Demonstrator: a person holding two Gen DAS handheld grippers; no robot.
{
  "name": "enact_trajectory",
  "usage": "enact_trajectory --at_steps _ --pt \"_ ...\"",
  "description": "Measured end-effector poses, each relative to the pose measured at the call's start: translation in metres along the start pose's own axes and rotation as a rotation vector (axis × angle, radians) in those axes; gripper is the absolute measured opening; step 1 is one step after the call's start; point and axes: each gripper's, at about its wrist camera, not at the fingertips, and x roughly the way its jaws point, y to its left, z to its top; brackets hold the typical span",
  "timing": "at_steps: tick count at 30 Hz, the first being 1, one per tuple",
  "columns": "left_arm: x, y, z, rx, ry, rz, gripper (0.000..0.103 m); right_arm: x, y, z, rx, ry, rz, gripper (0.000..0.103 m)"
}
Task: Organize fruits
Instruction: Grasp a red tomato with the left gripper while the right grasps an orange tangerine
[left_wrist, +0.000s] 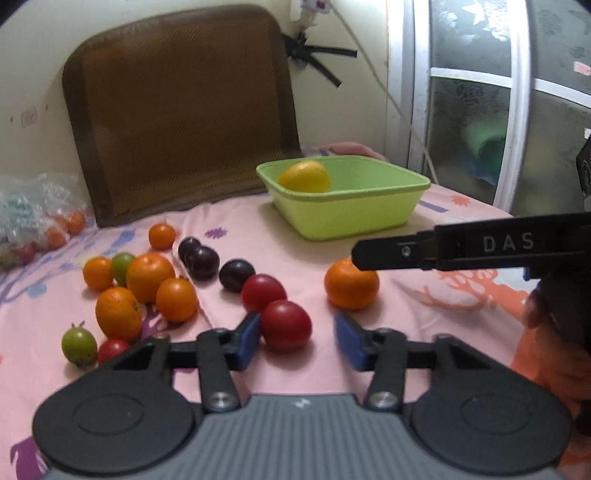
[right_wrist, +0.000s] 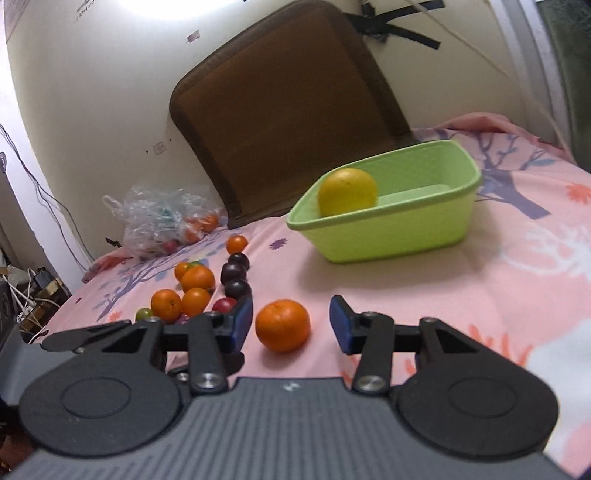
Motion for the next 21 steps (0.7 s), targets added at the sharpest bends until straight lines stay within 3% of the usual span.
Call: enact_trajectory --at_steps 3,7,8,12,17,21 --pt "0.002 0.007 0.0 -0.038 0.014 0.003 0.032 0.012 0.003 0.0 -0.023 0.029 -0.002 0.05" --pt "-0.001 0.013 -0.001 -0.075 0.005 -0.026 0.03 0.023 0.007 -0.003 -0.043 0.095 0.029 0.047" --pt "-0.003 0.012 -0.003 -0.081 0.003 -0.036 0.03 0.02 0.01 -0.004 -0.062 0.093 0.043 0.038" --pt "-0.014 0.003 -0.007 -0.097 -0.03 -0.116 0.03 0.0 0.012 -0.011 -0.078 0.081 0.053 0.037" --pt "-0.003 -0.007 0.023 -0.118 -0.083 -0.19 0.03 -0.033 -0.001 -0.009 -0.089 -0.09 -0.033 0.037" --pt "0.025 -0.014 0.067 -0.106 -0.138 -0.21 0.03 -0.036 -0.022 0.017 -0.016 -0.204 -0.124 0.037"
